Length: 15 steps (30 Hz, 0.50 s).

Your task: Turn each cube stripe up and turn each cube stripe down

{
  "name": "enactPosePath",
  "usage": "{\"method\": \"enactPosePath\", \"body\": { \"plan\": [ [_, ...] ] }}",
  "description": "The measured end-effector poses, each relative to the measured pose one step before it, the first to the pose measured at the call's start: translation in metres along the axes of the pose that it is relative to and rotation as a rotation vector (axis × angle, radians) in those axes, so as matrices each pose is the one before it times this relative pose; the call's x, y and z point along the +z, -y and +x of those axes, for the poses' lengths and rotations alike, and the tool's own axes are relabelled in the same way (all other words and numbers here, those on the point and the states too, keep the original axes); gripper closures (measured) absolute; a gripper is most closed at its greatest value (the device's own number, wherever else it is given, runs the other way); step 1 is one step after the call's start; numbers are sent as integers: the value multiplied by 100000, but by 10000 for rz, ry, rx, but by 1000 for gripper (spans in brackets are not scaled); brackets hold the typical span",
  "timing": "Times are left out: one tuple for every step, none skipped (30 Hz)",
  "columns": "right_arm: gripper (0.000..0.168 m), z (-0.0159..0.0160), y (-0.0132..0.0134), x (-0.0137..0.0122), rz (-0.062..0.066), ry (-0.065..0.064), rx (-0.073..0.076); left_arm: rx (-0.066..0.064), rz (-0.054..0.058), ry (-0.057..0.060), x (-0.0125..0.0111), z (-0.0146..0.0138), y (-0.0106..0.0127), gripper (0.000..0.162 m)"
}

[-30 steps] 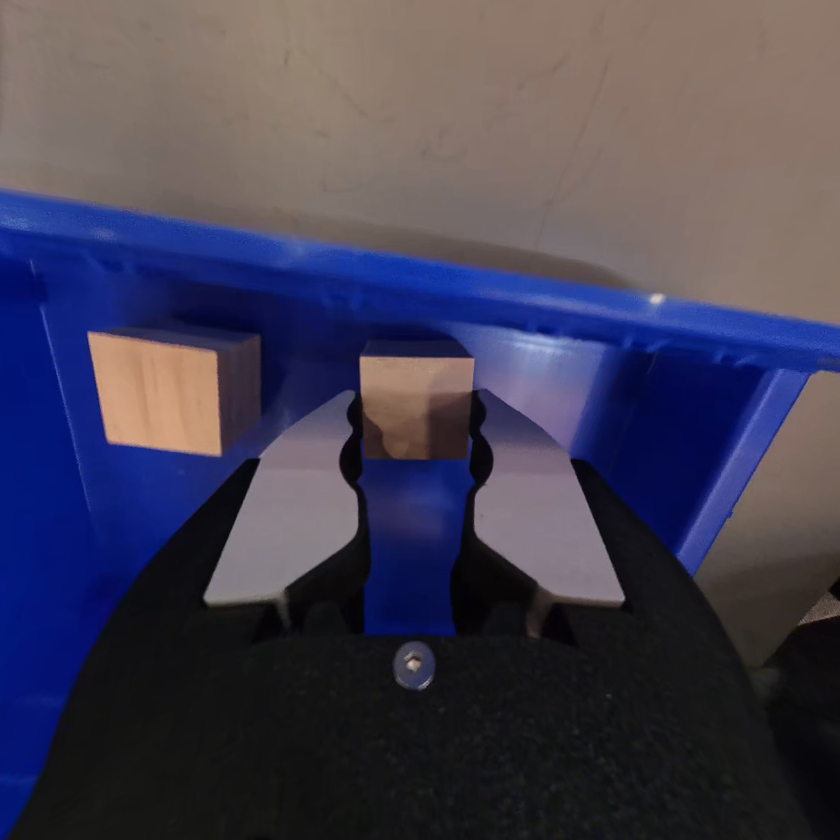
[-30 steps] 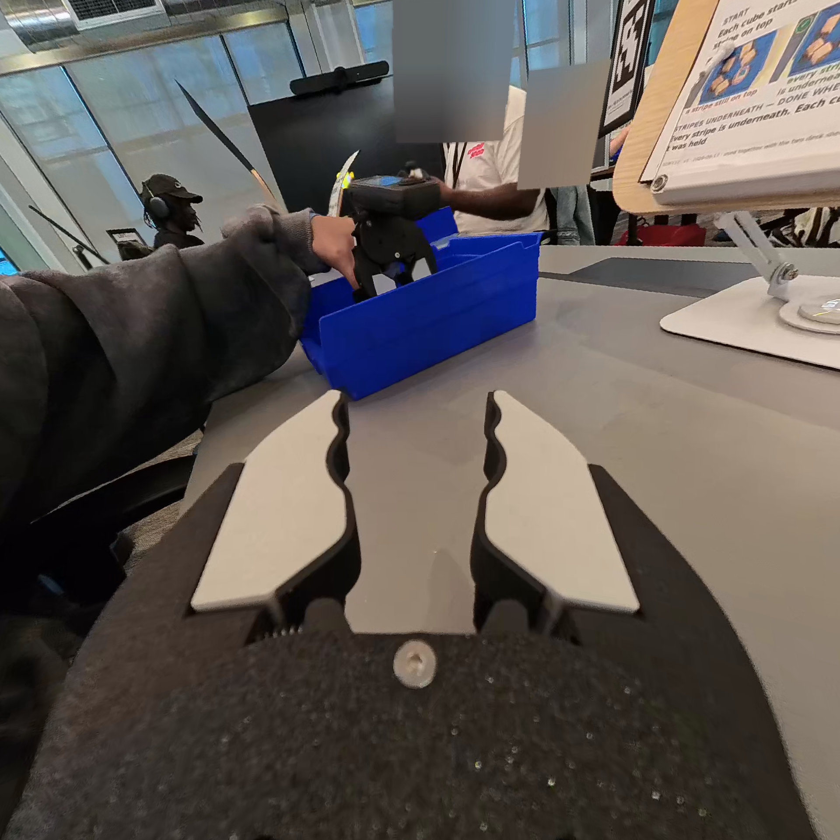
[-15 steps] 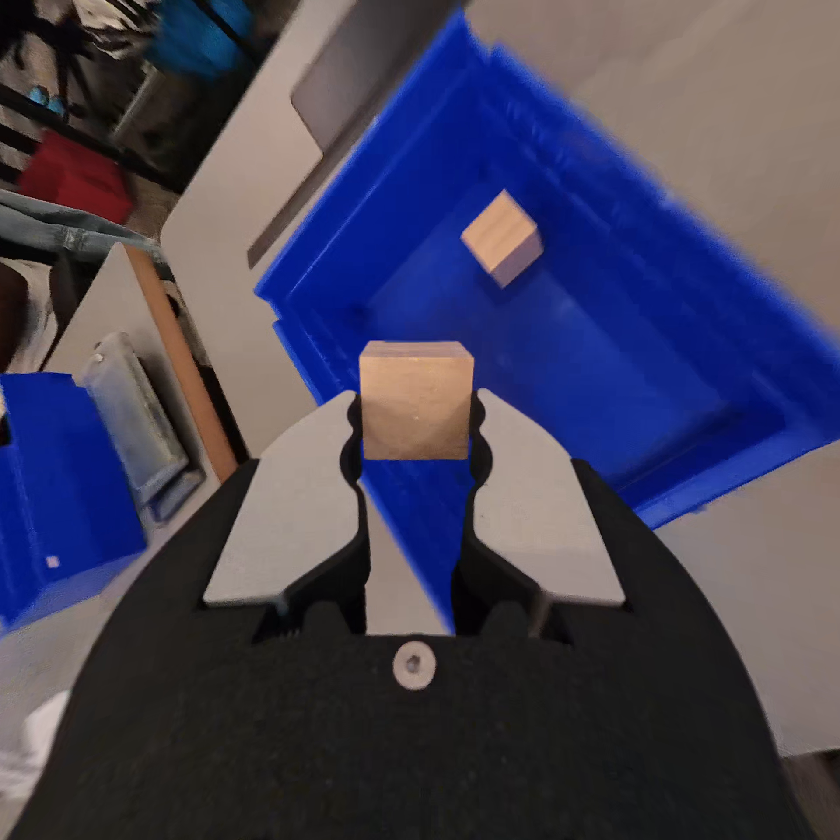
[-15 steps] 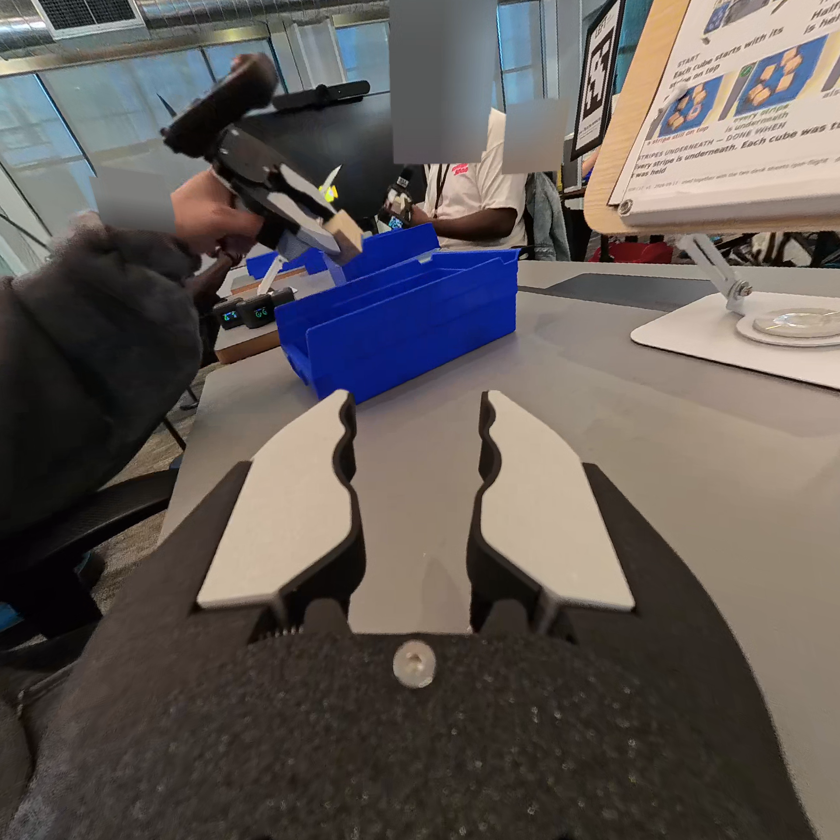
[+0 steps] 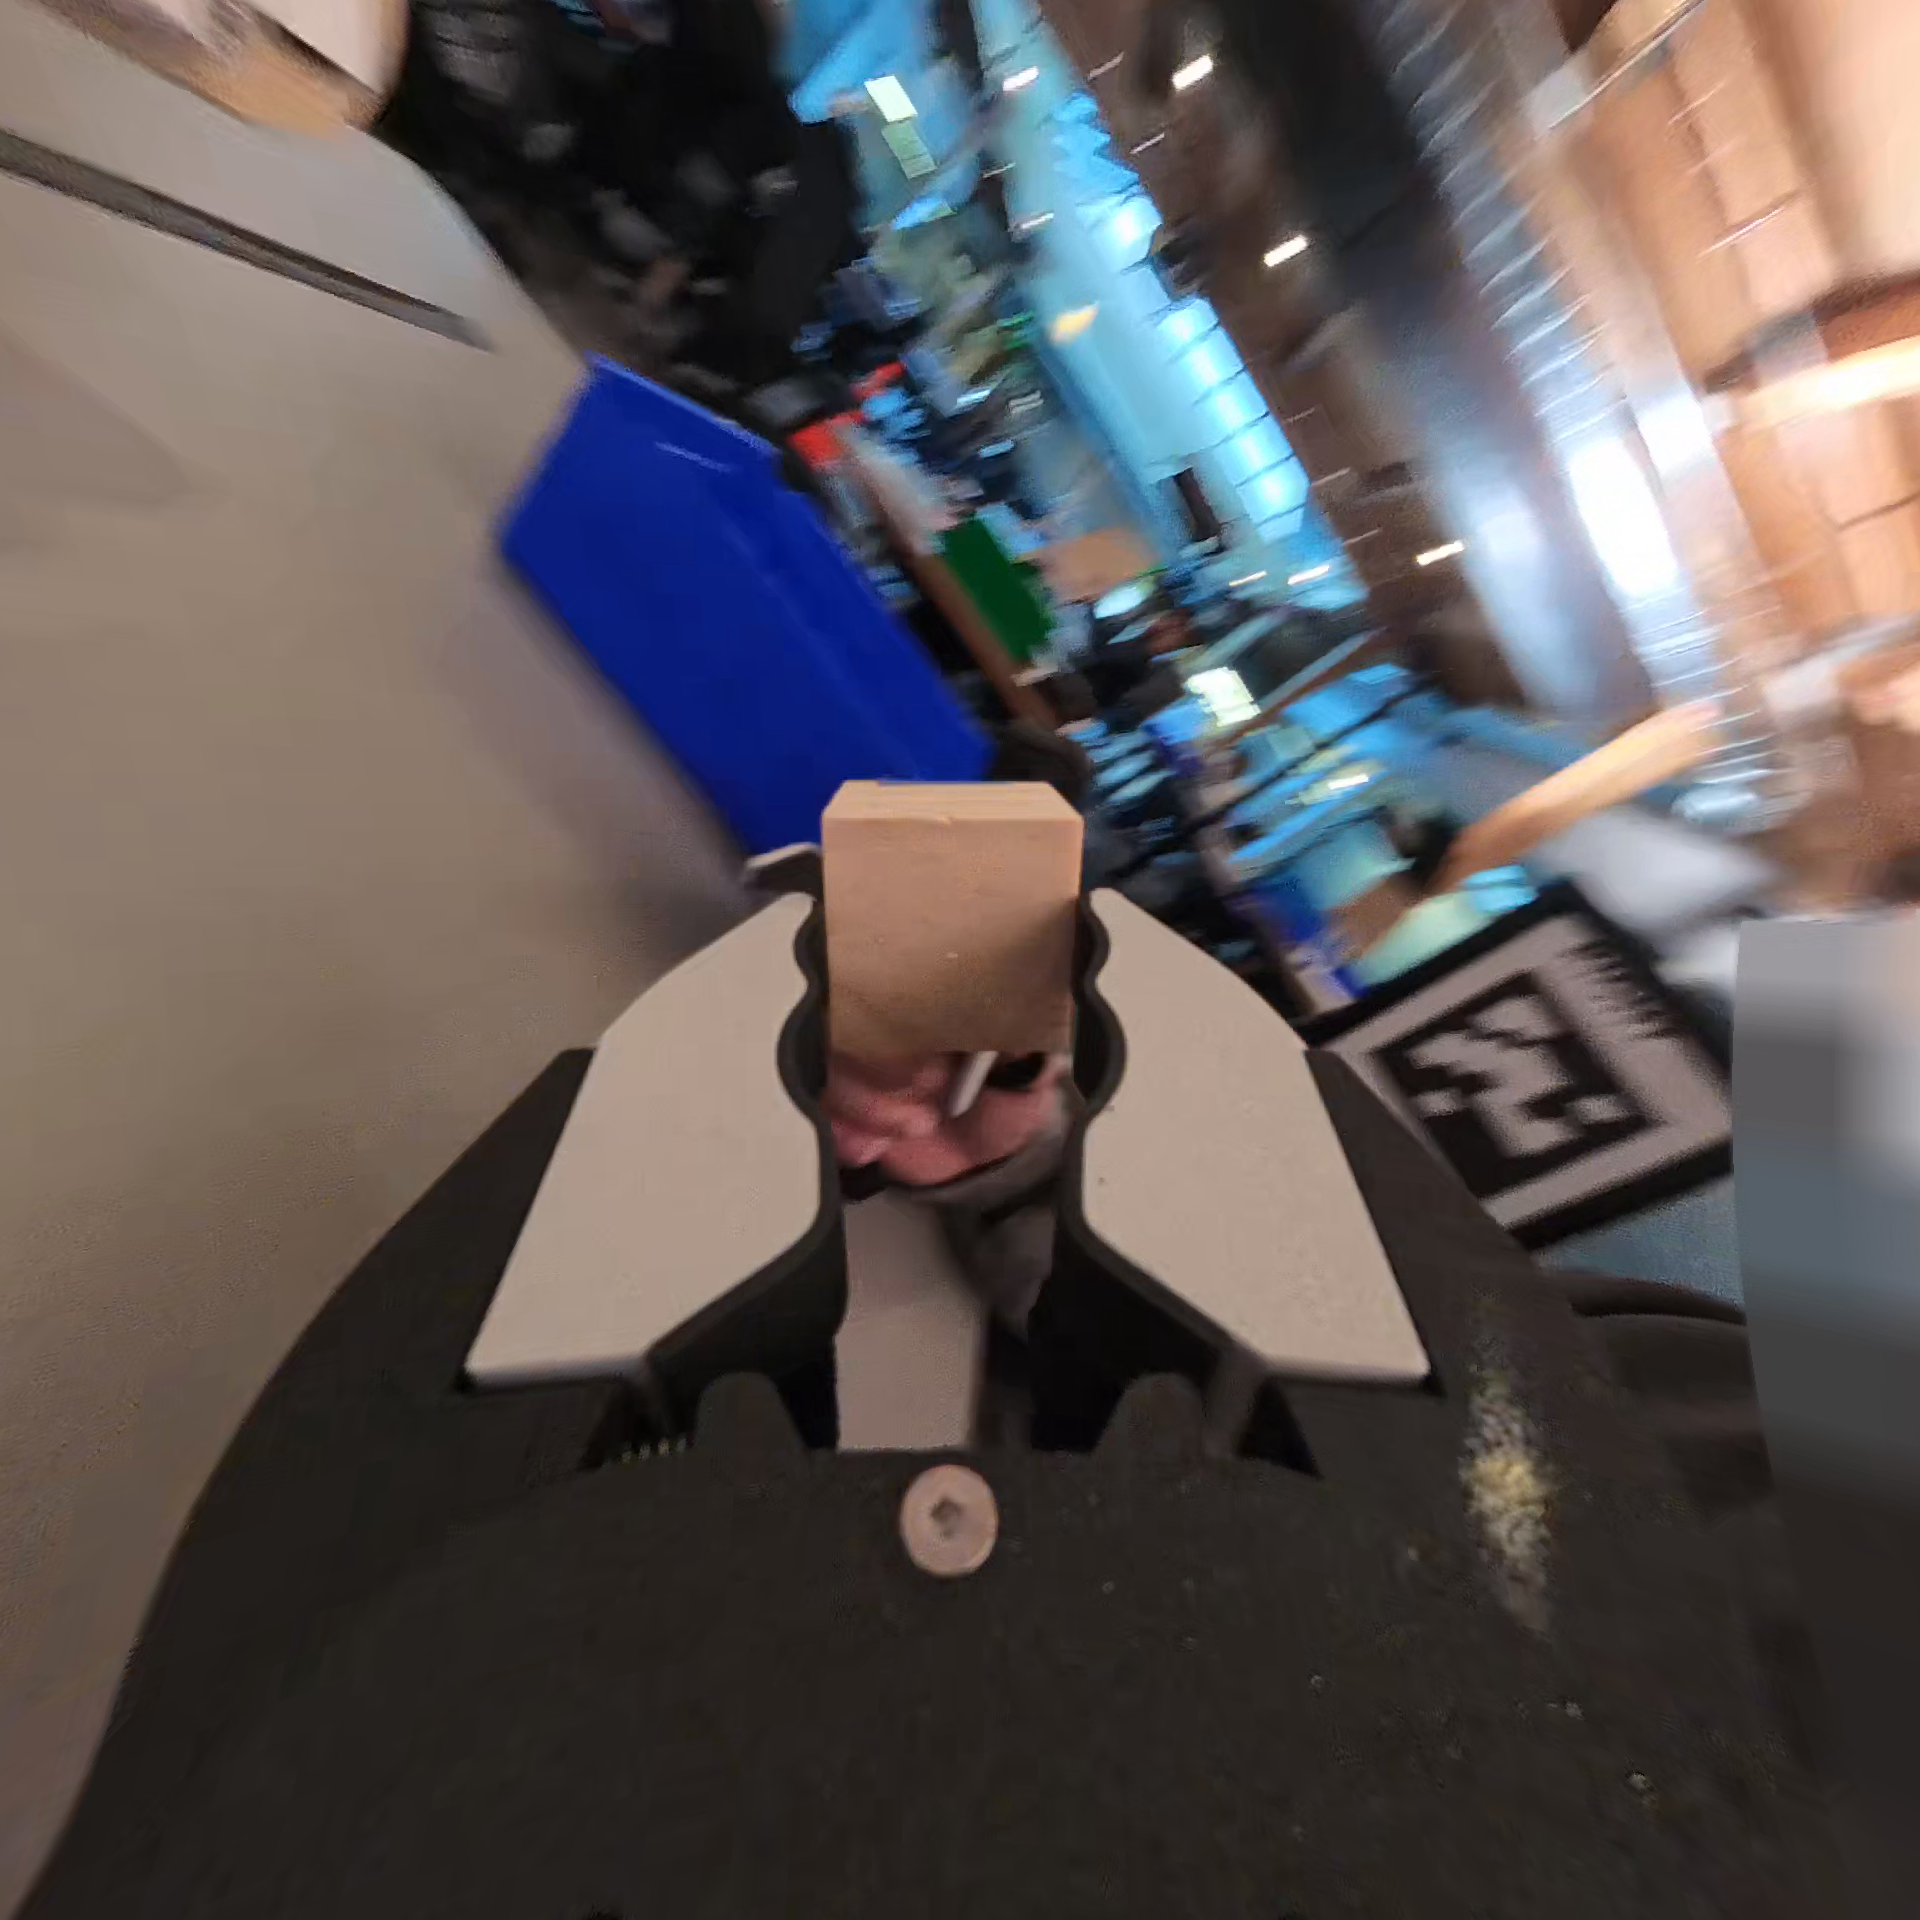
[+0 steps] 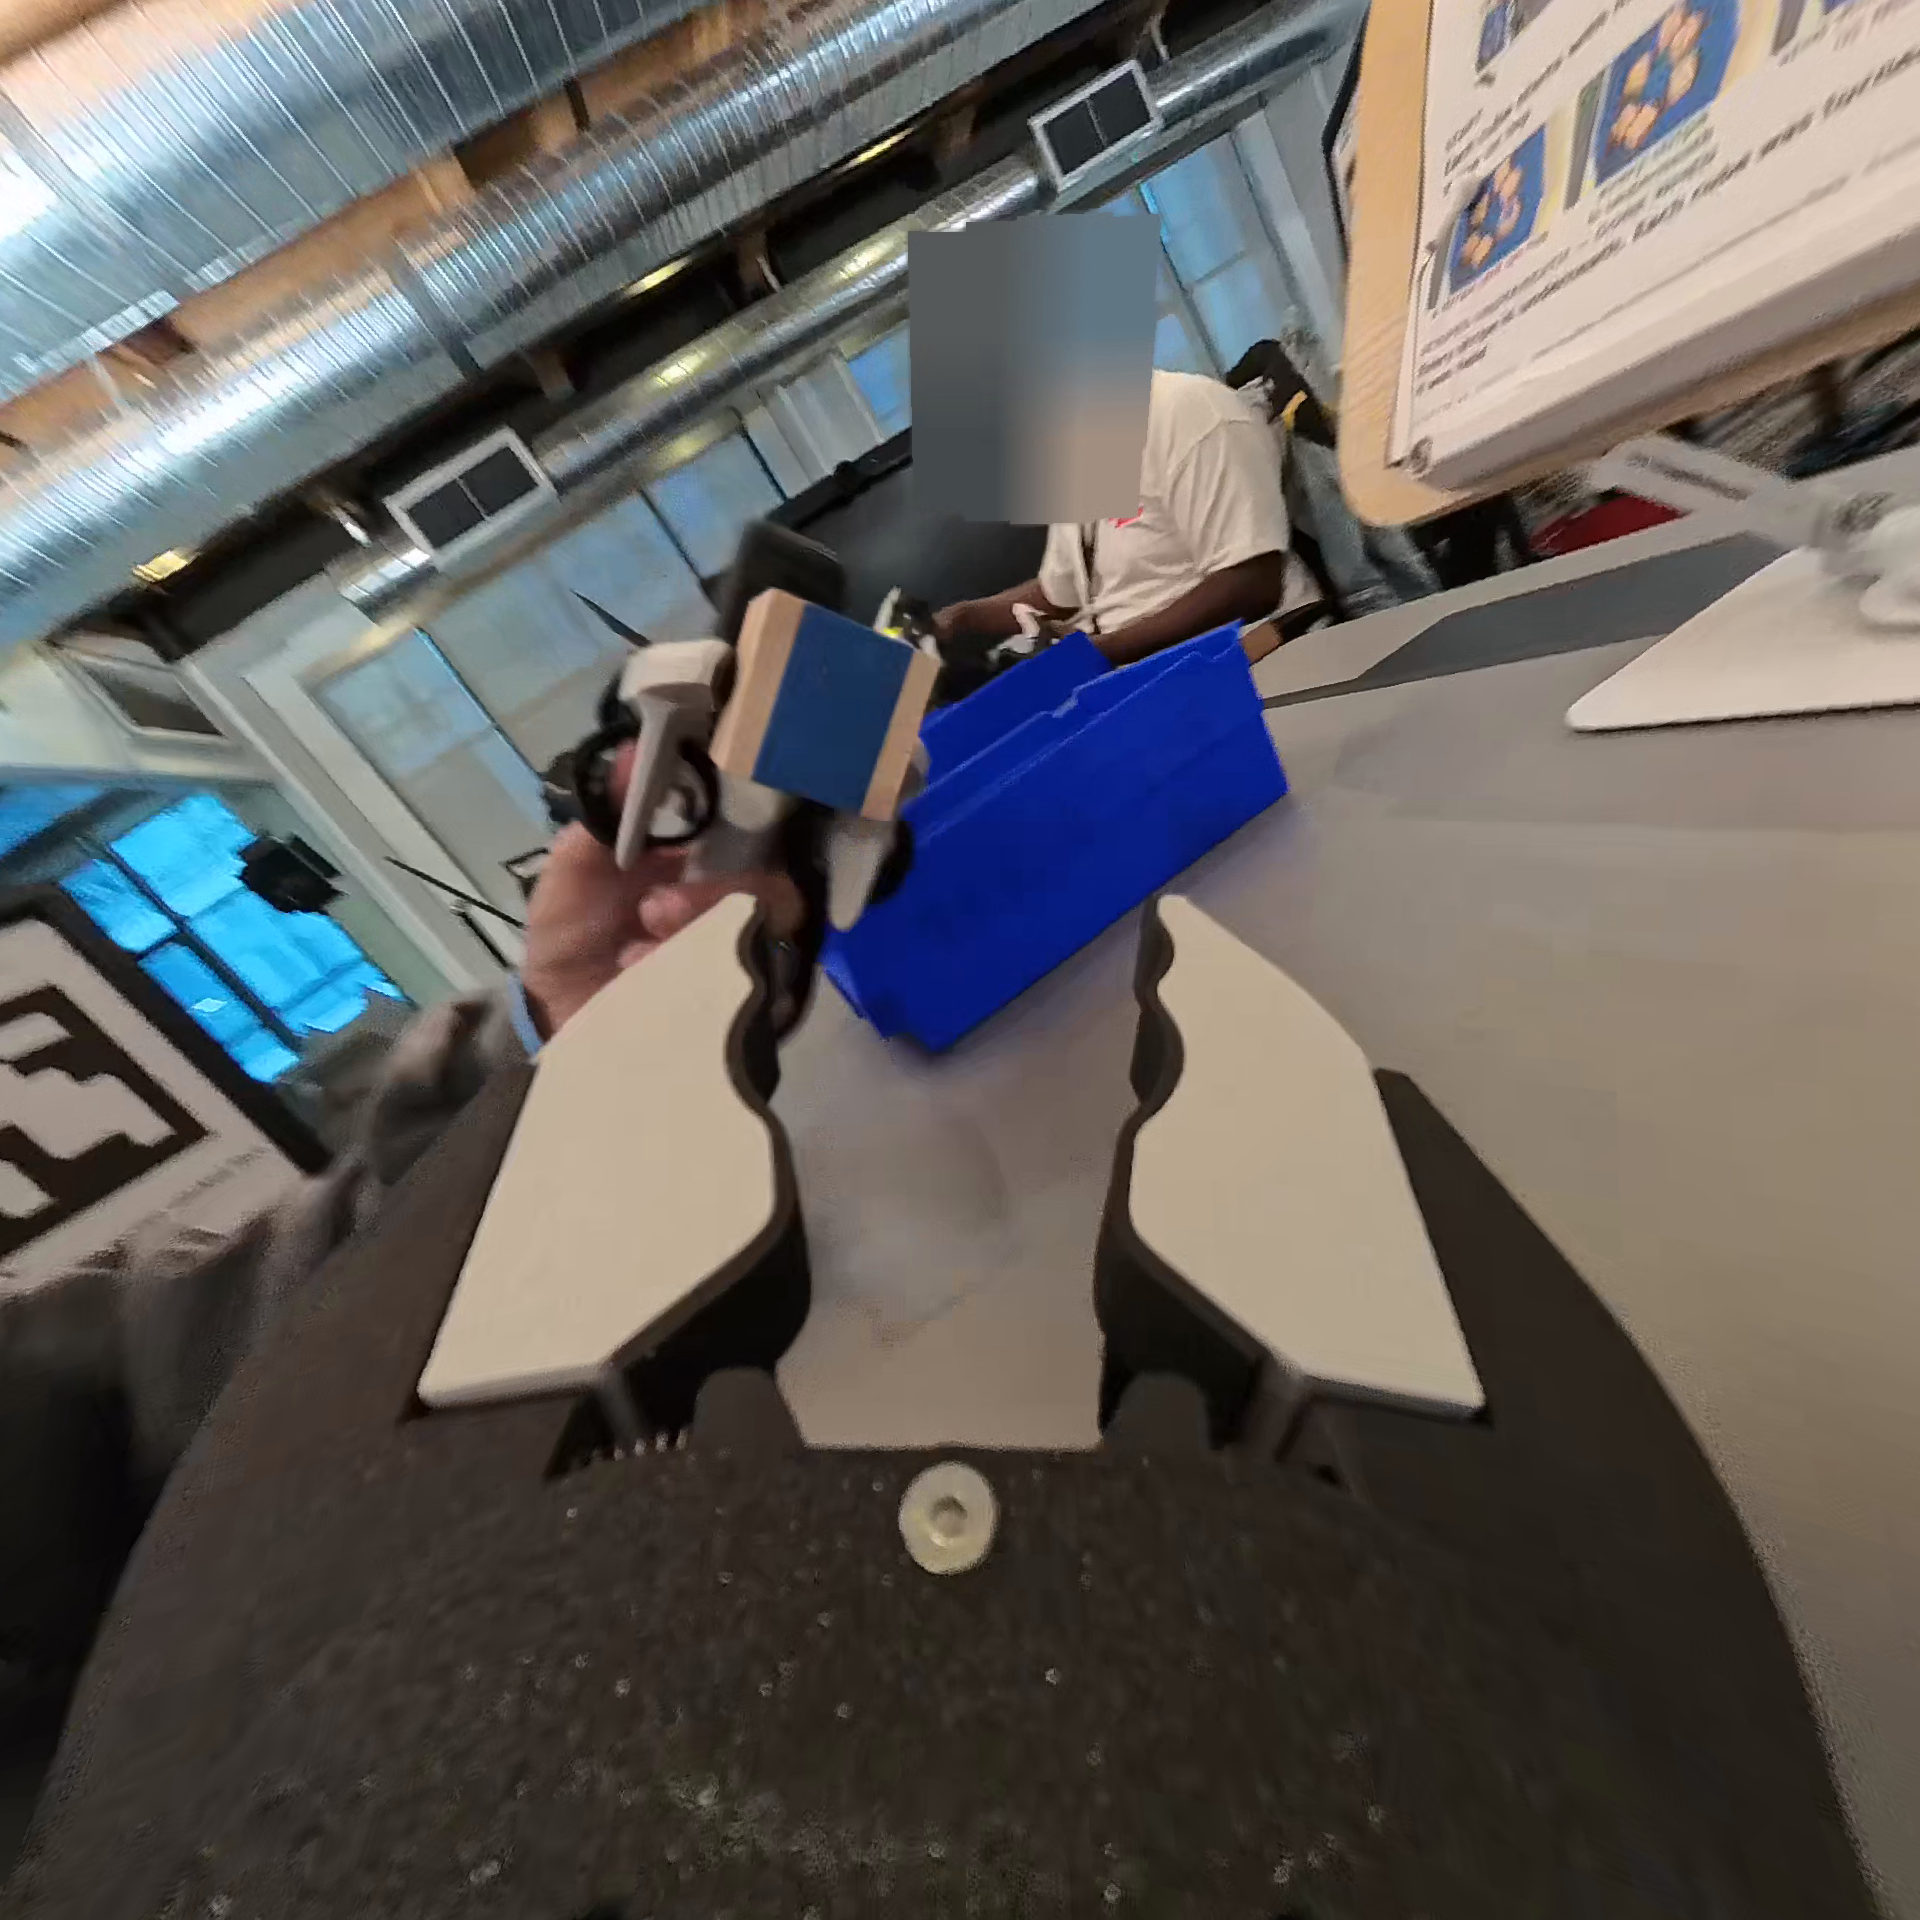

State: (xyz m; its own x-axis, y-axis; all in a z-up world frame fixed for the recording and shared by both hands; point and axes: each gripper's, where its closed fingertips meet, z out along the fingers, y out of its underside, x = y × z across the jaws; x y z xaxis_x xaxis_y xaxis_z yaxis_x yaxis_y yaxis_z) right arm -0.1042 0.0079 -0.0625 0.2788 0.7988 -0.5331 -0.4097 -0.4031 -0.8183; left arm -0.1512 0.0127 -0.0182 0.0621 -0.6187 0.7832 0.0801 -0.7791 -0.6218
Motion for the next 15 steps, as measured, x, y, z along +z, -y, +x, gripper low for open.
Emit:
{"method": "enactPosePath", "body": {
  "plan": [
    [100,-203,-28,106,-1,282,409,-611,161,-793,683,87,-380,119],
    [99,-253,-24,145,-16,271,331,-423,97,-536,471,-190,-434,119],
    [98,-295,-14,215,-40,237,239,-315,39,-537,285,-58,-433,119],
    [95,-408,9,315,-127,250,243,-224,92,-471,112,60,-247,119],
    [92,-580,48,350,-247,316,429,-42,112,-126,5,-148,-109,119],
    [92,-737,105,333,-322,399,576,81,-57,240,-34,-464,-161,119],
    [93,-596,293,249,-230,326,695,201,-142,333,-74,-433,-154,119],
    [94,-386,403,134,-95,191,744,294,-6,172,-119,-117,64,119],
    [97,44,270,22,-70,-73,713,226,82,1,-132,134,175,119],
    [98,236,165,-20,-53,-163,610,34,75,-43,-72,119,150,118],
    [98,211,76,-37,-37,-100,346,-65,21,-3,-8,5,46,118],
    [99,245,-21,-12,-32,-112,99,-44,-54,31,31,-84,-89,118],
    [99,291,-96,13,-24,-109,-33,1,-34,88,58,-196,-114,118],
    [99,309,-134,48,-12,-106,-65,-32,-78,97,94,-256,-225,118],
    [99,352,-190,84,0,-109,-40,-97,-109,118,122,-333,-293,118]
  ]
}}
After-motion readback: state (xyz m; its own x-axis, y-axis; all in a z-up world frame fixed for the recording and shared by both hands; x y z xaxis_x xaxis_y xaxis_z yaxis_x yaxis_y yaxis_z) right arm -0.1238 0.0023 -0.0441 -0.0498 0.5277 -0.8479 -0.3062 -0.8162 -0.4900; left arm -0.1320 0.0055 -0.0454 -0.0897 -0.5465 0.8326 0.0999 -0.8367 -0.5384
